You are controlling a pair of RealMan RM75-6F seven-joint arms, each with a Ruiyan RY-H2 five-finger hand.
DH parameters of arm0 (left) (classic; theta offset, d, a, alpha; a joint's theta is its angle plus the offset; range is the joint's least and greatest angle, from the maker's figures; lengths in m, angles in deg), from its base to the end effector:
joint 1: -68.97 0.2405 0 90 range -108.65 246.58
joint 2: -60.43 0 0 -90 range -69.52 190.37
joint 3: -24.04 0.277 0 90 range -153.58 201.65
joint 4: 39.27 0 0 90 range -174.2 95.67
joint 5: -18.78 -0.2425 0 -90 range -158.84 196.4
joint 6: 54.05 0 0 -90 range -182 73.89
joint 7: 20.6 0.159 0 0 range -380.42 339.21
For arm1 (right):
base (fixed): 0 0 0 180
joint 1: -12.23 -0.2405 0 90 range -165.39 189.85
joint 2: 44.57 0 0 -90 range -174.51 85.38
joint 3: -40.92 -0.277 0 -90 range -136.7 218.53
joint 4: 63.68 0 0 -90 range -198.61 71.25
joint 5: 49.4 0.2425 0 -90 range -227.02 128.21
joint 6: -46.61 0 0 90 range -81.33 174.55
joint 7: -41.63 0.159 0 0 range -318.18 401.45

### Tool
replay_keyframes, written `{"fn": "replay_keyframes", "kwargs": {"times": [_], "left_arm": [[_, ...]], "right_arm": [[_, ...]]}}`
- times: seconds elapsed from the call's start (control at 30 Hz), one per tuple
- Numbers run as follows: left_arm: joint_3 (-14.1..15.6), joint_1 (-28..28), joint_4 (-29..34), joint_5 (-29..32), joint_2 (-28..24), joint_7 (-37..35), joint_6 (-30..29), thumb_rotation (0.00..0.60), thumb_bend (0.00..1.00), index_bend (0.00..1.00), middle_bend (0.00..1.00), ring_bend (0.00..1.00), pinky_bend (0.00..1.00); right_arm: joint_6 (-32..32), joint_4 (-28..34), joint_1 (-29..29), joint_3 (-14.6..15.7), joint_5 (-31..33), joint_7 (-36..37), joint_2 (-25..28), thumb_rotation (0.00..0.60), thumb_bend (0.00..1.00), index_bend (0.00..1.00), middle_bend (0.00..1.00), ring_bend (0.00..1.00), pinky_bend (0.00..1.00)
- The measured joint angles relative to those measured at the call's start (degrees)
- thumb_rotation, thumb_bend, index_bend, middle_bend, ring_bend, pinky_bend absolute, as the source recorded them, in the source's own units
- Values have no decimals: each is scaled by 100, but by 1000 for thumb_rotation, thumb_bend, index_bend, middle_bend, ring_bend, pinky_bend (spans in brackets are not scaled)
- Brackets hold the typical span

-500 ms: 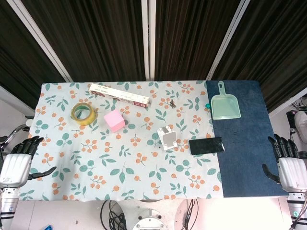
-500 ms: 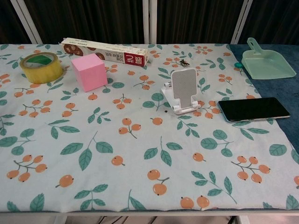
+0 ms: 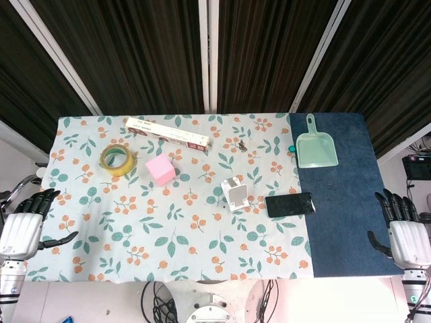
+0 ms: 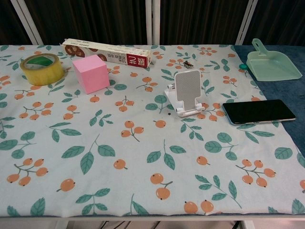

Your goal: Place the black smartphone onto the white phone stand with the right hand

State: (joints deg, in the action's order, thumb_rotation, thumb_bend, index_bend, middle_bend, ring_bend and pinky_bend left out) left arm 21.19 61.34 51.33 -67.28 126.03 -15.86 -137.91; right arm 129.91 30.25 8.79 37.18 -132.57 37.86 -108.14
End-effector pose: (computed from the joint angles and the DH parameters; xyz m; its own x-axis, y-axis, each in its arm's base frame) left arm -0.3377 0.2172 0.1293 0.4745 -0.0004 0.8802 0.8789 -0.0540 -0.4739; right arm -0.3494 -0.1948 0.1395 0.4321 -0.0326 0.9012 -0.8994 0.0568 0.4333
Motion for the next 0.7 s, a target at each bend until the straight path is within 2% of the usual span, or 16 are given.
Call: {"fn": "replay_keyframes", "kwargs": {"times": [0.17, 0.47, 0.57, 0.7], "left_arm": [[28, 4, -83, -46, 15, -78, -7, 289, 19, 133, 122, 141, 243], [127, 69, -158, -120, 43, -137, -46, 275, 23, 133, 123, 141, 242], [150, 77, -130, -131, 38, -145, -36, 249, 26, 133, 122, 141, 242], [172, 96, -82, -192, 16, -108, -87, 251, 27, 133, 122, 141, 242]], "right_arm": [[-388, 41, -188, -14, 57, -18, 73, 600, 229, 0, 0, 0, 0], [-1943, 295, -1024, -50, 201, -157, 481, 600, 176, 0, 0, 0, 0], [-2542, 383, -1397, -76, 372, -404, 576, 600, 176, 0, 0, 0, 0], [-3068, 378, -1879, -132, 673, -856, 498, 600, 176, 0, 0, 0, 0]]}}
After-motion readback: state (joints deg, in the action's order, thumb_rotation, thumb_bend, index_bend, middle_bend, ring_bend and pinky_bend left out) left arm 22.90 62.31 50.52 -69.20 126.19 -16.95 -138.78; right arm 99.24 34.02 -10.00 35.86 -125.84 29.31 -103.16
